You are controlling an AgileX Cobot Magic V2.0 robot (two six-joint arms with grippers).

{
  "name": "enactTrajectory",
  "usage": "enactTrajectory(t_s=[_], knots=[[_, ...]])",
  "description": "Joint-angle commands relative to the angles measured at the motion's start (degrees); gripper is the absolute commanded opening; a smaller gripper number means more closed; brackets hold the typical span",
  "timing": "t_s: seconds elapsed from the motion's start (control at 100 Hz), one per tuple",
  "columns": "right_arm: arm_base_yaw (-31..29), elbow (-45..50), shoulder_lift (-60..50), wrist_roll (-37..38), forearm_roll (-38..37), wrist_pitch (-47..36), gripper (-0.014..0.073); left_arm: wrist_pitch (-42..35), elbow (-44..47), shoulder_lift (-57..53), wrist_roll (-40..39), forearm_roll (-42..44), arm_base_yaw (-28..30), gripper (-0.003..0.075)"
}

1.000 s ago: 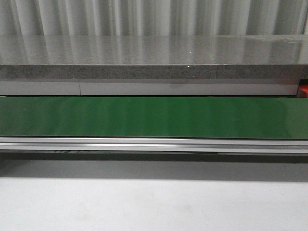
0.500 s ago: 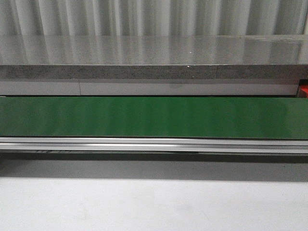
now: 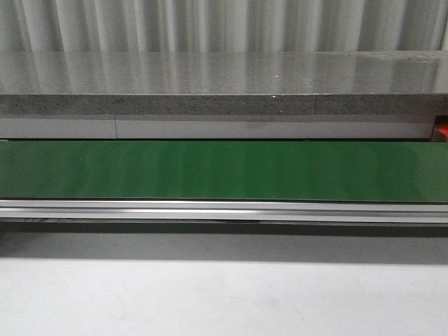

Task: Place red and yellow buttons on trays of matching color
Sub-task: 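Place the yellow button into the yellow tray and return the right gripper over the belt, then move the left gripper over another red button on the white surface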

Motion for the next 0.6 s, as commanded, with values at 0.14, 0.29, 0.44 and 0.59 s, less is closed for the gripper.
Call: enactTrajectory(t_s=[0.14,0.29,0.44,0.59], knots=[[6.85,3.05,-8.96,-1.96,0.29,2.75,0.0598,-4.7,-1.5,0.13,-0.59,-0.13,-0.41,-0.002],[6.85,4.12,-11.35,-1.96,0.29,6.11,0.0331,-4.7,-1.5,0.13,-0.59,-0.13,-0.41,-0.002],[6.85,4.12,-12.27,-1.96,0.29,7.35,-0.0043,-4.7,-1.5,0.13,-0.59,-0.13,-0.41,-0.002],[6.85,4.12,-12.27,-1.96,0.29,7.11,-0.0067,-4.7,-1.5,0.13,-0.59,-0.13,-0.41,-0.002]])
